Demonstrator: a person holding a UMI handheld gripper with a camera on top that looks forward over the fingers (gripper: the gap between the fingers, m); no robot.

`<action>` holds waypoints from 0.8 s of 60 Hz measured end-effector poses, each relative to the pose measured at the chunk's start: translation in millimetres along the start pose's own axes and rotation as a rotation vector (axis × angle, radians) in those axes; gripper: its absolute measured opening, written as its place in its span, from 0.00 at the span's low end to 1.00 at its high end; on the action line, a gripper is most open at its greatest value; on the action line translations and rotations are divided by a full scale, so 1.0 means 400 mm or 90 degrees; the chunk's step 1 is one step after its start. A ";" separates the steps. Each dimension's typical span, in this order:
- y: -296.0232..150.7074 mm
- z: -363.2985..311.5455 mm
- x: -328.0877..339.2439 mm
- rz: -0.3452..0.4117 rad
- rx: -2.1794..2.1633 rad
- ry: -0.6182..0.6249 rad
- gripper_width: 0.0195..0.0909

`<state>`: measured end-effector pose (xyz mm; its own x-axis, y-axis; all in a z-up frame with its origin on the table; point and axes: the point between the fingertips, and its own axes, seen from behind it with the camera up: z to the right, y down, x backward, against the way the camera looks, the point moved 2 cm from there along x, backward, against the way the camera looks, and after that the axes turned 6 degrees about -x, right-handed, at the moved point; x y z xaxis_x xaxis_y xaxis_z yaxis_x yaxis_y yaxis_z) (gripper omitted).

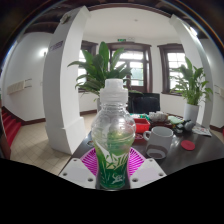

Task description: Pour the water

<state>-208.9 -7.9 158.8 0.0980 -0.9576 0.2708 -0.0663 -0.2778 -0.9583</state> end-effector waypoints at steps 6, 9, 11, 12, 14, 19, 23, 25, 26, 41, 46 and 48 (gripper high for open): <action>0.001 0.004 -0.001 0.005 0.009 -0.003 0.19; 0.004 0.004 0.005 0.004 0.013 -0.005 0.19; 0.005 0.003 0.006 0.002 0.008 -0.005 0.19; -0.002 0.002 -0.016 0.000 0.007 -0.006 0.18; 0.004 0.001 -0.003 -0.005 0.001 -0.007 0.19; 0.008 -0.018 -0.012 -0.019 -0.070 -0.024 0.19; -0.019 -0.034 -0.038 -0.021 -0.172 -0.051 0.18; -0.033 -0.047 -0.050 -0.020 -0.236 -0.066 0.18; -0.042 -0.055 -0.056 -0.019 -0.270 -0.075 0.18; -0.237 -0.179 -0.093 0.054 -0.805 -0.215 0.19; -0.281 -0.186 -0.079 0.101 -0.977 -0.249 0.19; -0.299 -0.178 -0.080 0.120 -1.036 -0.253 0.20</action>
<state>-274.9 50.4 271.3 0.1801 -0.9775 -0.1098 -0.9637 -0.1977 0.1792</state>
